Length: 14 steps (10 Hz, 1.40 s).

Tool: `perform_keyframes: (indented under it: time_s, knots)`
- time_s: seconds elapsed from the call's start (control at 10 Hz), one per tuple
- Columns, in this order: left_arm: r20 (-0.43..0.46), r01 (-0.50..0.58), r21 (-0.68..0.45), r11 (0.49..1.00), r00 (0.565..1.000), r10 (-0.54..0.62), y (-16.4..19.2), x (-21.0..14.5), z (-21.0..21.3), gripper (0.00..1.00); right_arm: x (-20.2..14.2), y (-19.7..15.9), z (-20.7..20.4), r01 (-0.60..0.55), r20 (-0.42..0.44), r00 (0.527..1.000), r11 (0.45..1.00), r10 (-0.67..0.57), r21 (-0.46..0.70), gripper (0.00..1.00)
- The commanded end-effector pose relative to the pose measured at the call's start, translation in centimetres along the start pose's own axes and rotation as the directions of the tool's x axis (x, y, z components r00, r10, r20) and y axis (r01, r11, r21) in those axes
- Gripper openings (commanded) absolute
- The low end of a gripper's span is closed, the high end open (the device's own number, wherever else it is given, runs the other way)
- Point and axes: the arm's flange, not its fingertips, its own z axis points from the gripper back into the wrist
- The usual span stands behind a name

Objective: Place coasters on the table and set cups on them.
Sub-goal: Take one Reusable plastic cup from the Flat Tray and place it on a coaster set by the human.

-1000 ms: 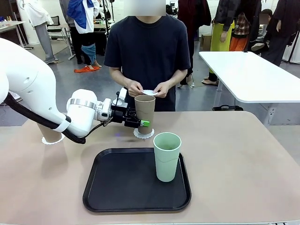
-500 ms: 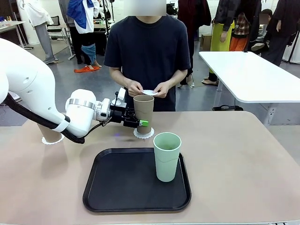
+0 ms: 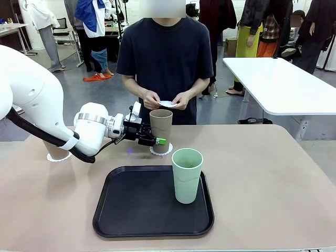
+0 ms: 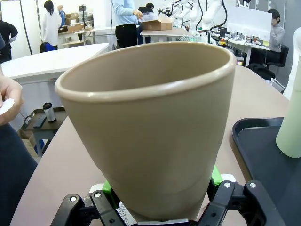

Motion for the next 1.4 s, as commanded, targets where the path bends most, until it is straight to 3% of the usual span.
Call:
perform_keyframes:
  time_s: [0.0, 0.4, 0.5, 0.6, 1.3]
  knots:
    - [-0.023, 0.021, -0.003, 1.0, 1.0, -0.021, 0.7, -0.67, -0.39, 0.83, 0.1, -0.01, -0.2, 0.004, 0.014, 1.0, 1.0, -0.004, 0.007, 1.0]
    - [-0.032, 0.047, 0.0, 0.999, 0.998, -0.047, 0.48, -0.55, -0.24, 0.83, 0.1, -0.01, -0.2, 0.004, 0.014, 1.0, 1.0, -0.004, 0.007, 1.0]
    - [-0.032, 0.04, -0.005, 0.999, 0.999, -0.04, 0.38, -0.68, -0.29, 0.96, 0.1, -0.01, -0.2, 0.004, 0.014, 1.0, 1.0, -0.004, 0.007, 1.0]
    - [-0.031, 0.043, -0.013, 0.999, 0.999, -0.043, 0.32, -0.6, -0.23, 1.0, 0.1, -0.01, -0.2, 0.004, 0.014, 1.0, 1.0, -0.004, 0.007, 1.0]
    - [-0.02, 0.042, -0.039, 0.998, 0.999, -0.043, -0.25, -0.38, -0.01, 1.0, 0.1, -0.01, -0.2, 0.004, 0.014, 1.0, 1.0, -0.004, 0.007, 1.0]
